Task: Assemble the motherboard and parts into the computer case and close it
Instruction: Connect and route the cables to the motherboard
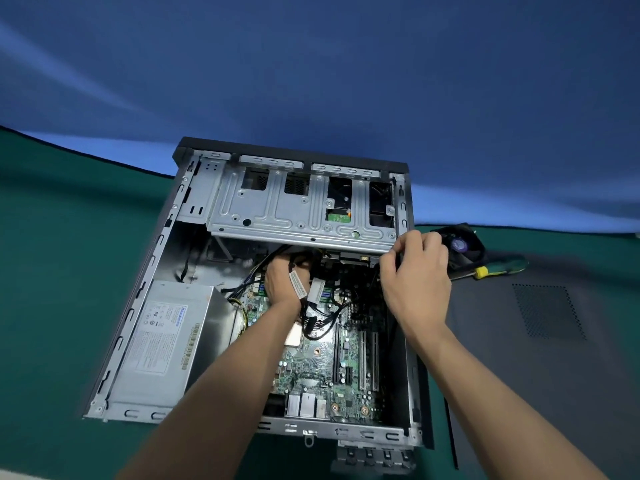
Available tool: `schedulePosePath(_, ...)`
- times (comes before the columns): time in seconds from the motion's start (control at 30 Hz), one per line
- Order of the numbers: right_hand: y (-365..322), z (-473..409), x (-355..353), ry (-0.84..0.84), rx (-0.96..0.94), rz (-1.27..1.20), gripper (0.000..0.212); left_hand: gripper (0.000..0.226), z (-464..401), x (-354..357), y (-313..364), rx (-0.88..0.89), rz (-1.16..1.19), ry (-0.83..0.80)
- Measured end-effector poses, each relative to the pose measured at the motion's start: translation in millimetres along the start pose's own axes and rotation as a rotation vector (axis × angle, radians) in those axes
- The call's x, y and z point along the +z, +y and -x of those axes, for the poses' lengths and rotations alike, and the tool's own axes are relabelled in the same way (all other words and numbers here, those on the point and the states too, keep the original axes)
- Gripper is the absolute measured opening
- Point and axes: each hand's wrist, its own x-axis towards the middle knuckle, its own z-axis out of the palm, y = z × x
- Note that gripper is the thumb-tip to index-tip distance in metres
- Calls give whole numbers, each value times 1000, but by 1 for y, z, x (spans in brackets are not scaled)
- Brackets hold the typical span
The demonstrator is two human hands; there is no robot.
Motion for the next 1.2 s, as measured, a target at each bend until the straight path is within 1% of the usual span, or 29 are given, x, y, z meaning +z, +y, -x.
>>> schedulePosePath(0.17,3,-2,2,4,-5,-28,8,14,1,-4,-1,24,-14,-41)
schedulePosePath(0.27,3,-2,3,3,-5,-29,7,16,3,-10,0,73,-18,-118)
schedulePosePath(0.37,3,-2,3,13,-16,-20,8,34,6,-21,6,38,-65,-227)
schedulePosePath(0.4,3,-2,3,13,-21,-18,8,34,9,-27,11,8,-24,-232)
schedulePosePath(0.47,3,-3,2,10,-21,-11,8,17,14,-37,18,-49,145,-172)
schedulePosePath(0.5,2,-3,2,9,-20,-6,8,17,20,-44,22,-54,214,-126)
schedulePosePath(0.57,2,-2,2,9,-23,5,9,26,33,-53,25,-16,263,-97)
schedulePosePath(0.6,2,-1,1,11,-26,11,10,28,40,-55,25,15,236,-102)
schedulePosePath(0.63,1,-1,1,12,-31,22,10,30,47,-56,26,45,163,-104)
schedulePosePath(0.73,0,2,-2,-3,-38,58,13,26,63,-55,22,161,-137,-66)
schedulePosePath(0.77,0,5,-2,-10,-41,73,14,23,66,-54,20,210,-175,-49)
schedulePosePath(0.83,0,12,-3,-26,-57,121,18,19,69,-51,15,274,-182,-72)
schedulePosePath(0.9,1,18,-3,-52,-75,166,22,19,69,-48,13,279,-197,-102)
schedulePosePath(1.0,2,18,-4,-67,-73,172,21,20,64,-42,12,320,-430,-87)
schedulePosePath(1.07,2,16,-3,-68,-66,157,20,17,63,-39,10,303,-564,-125)
schedulePosePath(1.1,2,15,-3,-69,-62,152,19,18,62,-36,8,281,-612,-158)
schedulePosePath(1.2,3,14,-1,-61,-58,148,18,34,58,-26,6,221,-710,-242)
